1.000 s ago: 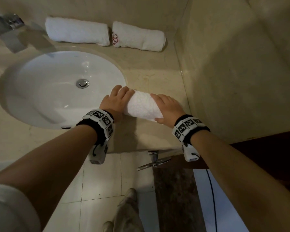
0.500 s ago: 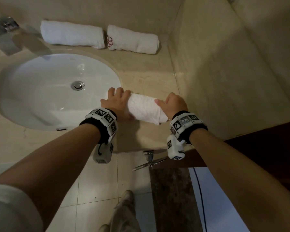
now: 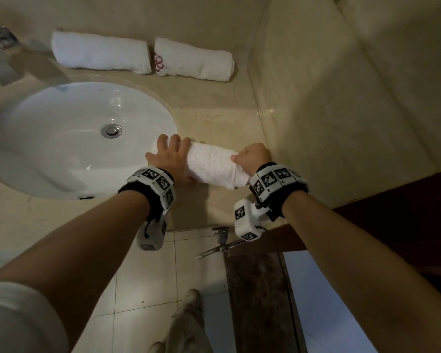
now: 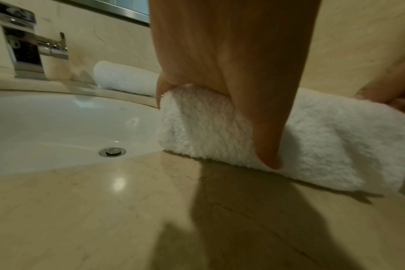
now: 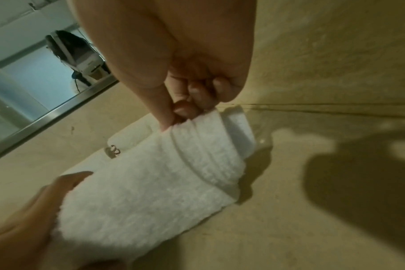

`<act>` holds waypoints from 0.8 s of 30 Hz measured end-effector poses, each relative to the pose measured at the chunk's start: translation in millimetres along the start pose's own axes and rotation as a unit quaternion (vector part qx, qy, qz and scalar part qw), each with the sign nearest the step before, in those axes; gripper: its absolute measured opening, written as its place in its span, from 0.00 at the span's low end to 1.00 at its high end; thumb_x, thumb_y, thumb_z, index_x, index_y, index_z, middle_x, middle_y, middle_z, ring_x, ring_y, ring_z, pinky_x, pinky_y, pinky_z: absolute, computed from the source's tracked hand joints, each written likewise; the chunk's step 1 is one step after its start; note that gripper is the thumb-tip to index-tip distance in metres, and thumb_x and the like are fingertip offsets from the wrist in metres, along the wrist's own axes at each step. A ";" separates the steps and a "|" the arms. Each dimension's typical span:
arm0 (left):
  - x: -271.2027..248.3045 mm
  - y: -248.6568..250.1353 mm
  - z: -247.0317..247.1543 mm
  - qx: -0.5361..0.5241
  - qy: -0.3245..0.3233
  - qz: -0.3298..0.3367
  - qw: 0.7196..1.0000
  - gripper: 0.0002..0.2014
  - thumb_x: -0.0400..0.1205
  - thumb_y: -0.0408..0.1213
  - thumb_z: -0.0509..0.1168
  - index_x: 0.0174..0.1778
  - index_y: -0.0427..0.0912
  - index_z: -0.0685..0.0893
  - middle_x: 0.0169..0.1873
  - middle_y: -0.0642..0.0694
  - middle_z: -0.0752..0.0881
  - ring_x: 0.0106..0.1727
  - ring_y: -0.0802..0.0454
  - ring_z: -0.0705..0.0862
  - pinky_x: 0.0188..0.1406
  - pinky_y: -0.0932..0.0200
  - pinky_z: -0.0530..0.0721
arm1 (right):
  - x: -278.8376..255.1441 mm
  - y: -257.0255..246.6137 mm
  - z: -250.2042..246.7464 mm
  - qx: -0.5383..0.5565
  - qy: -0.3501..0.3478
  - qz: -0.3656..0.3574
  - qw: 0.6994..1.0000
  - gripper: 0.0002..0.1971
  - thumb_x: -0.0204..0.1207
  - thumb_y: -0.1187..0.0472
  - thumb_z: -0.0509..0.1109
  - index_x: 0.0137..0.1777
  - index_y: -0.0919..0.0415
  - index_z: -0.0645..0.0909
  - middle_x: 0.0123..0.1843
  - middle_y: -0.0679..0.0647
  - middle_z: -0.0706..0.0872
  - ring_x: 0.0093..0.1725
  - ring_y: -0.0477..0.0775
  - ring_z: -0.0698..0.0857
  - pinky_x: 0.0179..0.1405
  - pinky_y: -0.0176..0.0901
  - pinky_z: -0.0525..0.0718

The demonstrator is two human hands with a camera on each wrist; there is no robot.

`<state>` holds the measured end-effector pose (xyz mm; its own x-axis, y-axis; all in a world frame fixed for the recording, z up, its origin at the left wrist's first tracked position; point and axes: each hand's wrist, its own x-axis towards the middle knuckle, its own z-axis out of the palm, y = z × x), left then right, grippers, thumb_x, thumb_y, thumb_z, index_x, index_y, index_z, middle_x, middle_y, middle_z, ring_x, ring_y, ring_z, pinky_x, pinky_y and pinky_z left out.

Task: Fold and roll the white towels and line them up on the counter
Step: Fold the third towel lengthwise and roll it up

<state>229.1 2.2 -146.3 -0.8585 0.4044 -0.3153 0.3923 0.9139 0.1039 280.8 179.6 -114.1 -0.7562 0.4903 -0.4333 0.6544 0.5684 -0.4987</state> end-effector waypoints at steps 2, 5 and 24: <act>0.0 -2.0 2.0 0.004 0.004 0.006 1.000 0.46 0.66 0.63 0.70 0.74 0.52 0.54 0.72 0.48 0.60 0.76 0.41 0.56 0.58 0.39 0.76 | -0.6 3.7 -1.9 0.010 0.014 -0.031 0.999 0.15 0.78 0.59 0.68 0.55 0.72 0.84 0.55 0.64 0.88 0.56 0.61 0.85 0.53 0.40 0.80; -0.3 -4.4 4.8 0.020 0.012 0.018 1.000 0.42 0.72 0.56 0.69 0.76 0.51 0.54 0.74 0.47 0.59 0.78 0.40 0.54 0.57 0.40 0.77 | 2.0 7.4 -7.5 -0.040 0.051 -0.076 0.995 0.10 0.80 0.60 0.65 0.46 0.67 0.82 0.45 0.62 0.85 0.48 0.59 0.83 0.51 0.43 0.81; 2.2 -14.9 6.1 0.015 0.027 0.067 0.997 0.37 0.77 0.43 0.66 0.79 0.49 0.53 0.75 0.44 0.59 0.78 0.39 0.55 0.61 0.40 0.79 | -2.1 9.1 50.3 -0.398 0.020 -0.311 0.863 0.56 0.63 0.34 0.73 0.83 0.47 0.41 0.81 0.56 0.56 0.77 0.62 0.62 0.74 0.63 0.63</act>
<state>223.4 -10.7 -154.4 -0.8140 0.5242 -0.2501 0.5131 0.8508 0.1135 288.4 150.4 -155.5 -0.9706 -0.0590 -0.2333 -0.0739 0.9957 0.0557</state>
